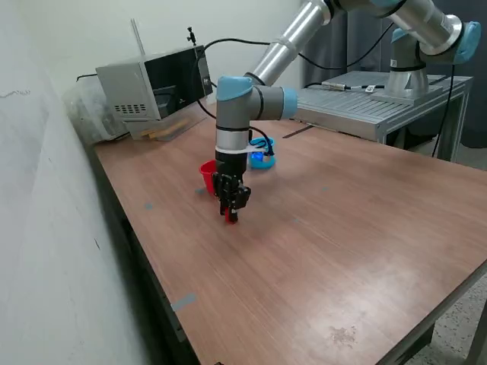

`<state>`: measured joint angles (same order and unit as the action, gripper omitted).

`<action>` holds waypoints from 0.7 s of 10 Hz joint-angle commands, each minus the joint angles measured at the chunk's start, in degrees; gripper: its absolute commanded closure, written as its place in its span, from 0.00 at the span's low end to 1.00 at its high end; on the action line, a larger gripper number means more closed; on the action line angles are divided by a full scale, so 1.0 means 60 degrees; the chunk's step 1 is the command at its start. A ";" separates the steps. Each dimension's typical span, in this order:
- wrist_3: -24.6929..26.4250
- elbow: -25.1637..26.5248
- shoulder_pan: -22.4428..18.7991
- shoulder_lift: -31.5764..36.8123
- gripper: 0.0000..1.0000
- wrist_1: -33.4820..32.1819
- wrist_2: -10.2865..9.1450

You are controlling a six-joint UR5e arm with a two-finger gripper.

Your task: Place red objects in the red bin, and blue objects in the blue bin.

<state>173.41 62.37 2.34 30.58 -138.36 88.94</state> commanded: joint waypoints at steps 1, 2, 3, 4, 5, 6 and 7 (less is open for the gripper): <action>-0.0087 -0.0053 0.0094 -0.0013 1.00 0.0004 0.0045; -0.0117 -0.0068 0.0094 -0.0013 1.00 0.0047 0.0059; -0.0131 -0.0054 0.0079 0.0031 1.00 0.0120 0.0161; -0.0219 0.0048 0.0079 0.0191 1.00 0.0165 0.0220; -0.0263 0.0078 0.0079 0.0642 1.00 0.0383 0.0250; -0.0263 0.0151 0.0064 0.1429 1.00 0.0588 0.0250; -0.0350 0.0543 0.0079 0.2046 1.00 0.0720 0.0250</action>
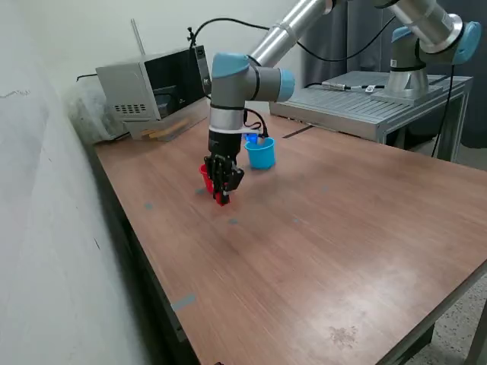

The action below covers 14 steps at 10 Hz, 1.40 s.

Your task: Place red objects in the red bin, and blue objects in the blue bin.

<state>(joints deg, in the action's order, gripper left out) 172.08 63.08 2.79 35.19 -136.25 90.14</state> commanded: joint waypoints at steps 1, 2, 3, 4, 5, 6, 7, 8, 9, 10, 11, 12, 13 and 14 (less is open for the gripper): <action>-0.0246 0.0806 0.0004 0.1835 1.00 0.0384 0.0050; -0.0392 0.1114 0.0091 0.2232 1.00 0.0427 0.0050; -0.0481 0.1349 0.0512 0.2468 1.00 0.0529 0.0050; -0.0482 0.1540 0.1009 0.2543 1.00 0.0588 0.0050; -0.0511 0.1658 0.1406 0.2544 1.00 0.0632 0.0050; -0.0613 0.1703 0.1671 0.2558 1.00 0.0633 0.0050; -0.0672 0.1747 0.1862 0.2544 1.00 0.0633 0.0035; -0.0730 0.1820 0.1878 0.2515 1.00 0.0618 0.0006; -0.0745 0.1806 0.1879 0.2427 1.00 0.0604 0.0006; -0.0745 0.1806 0.1893 0.2325 1.00 0.0603 0.0006; -0.0745 0.1806 0.1908 0.2164 1.00 0.0589 0.0006; -0.0745 0.1791 0.1893 0.2003 1.00 0.0545 -0.0009; -0.0731 0.1762 0.1893 0.1842 1.00 0.0516 -0.0023; -0.0745 0.1718 0.1893 0.1652 1.00 0.0501 -0.0038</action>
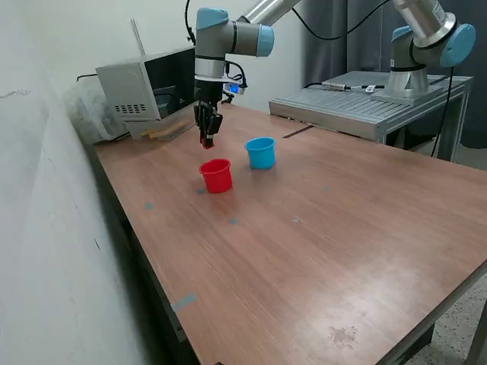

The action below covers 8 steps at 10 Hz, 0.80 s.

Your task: Place red objects in the red bin, and blue objects in the blue bin.

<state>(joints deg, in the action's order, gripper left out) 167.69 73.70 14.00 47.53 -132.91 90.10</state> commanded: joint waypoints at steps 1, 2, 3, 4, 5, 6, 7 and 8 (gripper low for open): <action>-0.0015 -0.0052 0.0024 -0.0493 1.00 -0.0055 -0.0031; 0.0000 -0.0052 0.0024 -0.0552 1.00 -0.0070 -0.0031; 0.0000 -0.0052 0.0024 -0.0582 1.00 -0.0099 -0.0031; 0.0000 -0.0052 0.0024 -0.0611 1.00 -0.0099 -0.0031; -0.0014 -0.0052 0.0024 -0.0611 1.00 -0.0099 -0.0031; 0.0000 -0.0037 0.0024 -0.0611 1.00 -0.0099 -0.0031; 0.0000 -0.0022 0.0024 -0.0611 1.00 -0.0099 -0.0031; 0.0000 -0.0022 0.0024 -0.0611 0.00 -0.0099 -0.0031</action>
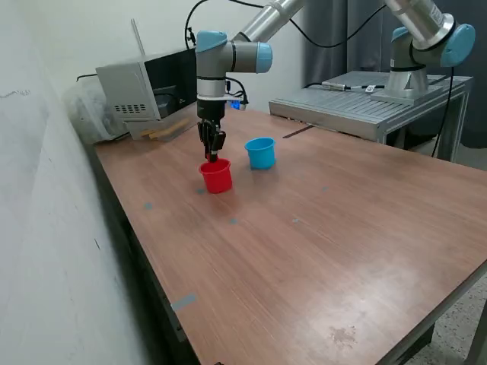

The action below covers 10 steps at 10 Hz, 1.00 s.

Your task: Place red objects in the red bin, and blue objects in the blue bin.

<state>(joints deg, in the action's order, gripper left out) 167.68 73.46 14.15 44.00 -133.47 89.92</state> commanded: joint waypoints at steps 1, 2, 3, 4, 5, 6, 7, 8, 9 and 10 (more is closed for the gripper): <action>0.0003 0.0017 0.0000 -0.0024 0.00 -0.0005 -0.0001; 0.0003 0.0031 0.0000 -0.0024 0.00 -0.0005 -0.0001; -0.0011 0.0031 0.0000 -0.0024 0.00 -0.0005 -0.0001; -0.0011 0.0031 0.0000 -0.0009 0.00 -0.0005 0.0014; -0.0011 0.0031 0.0000 0.0020 0.00 0.0038 0.0072; -0.0011 0.0075 -0.0014 0.0223 0.00 0.0111 0.0087; -0.0011 0.0612 -0.0043 0.1037 0.00 0.0126 0.0087; -0.0026 0.1154 -0.0116 0.1930 0.00 0.0431 0.0087; -0.0026 0.1580 -0.0146 0.2853 0.00 0.1101 0.0087; -0.0026 0.1961 -0.0161 0.3790 0.00 0.1804 0.0087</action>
<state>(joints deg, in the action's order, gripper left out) 167.56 79.30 13.63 54.48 -129.76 90.38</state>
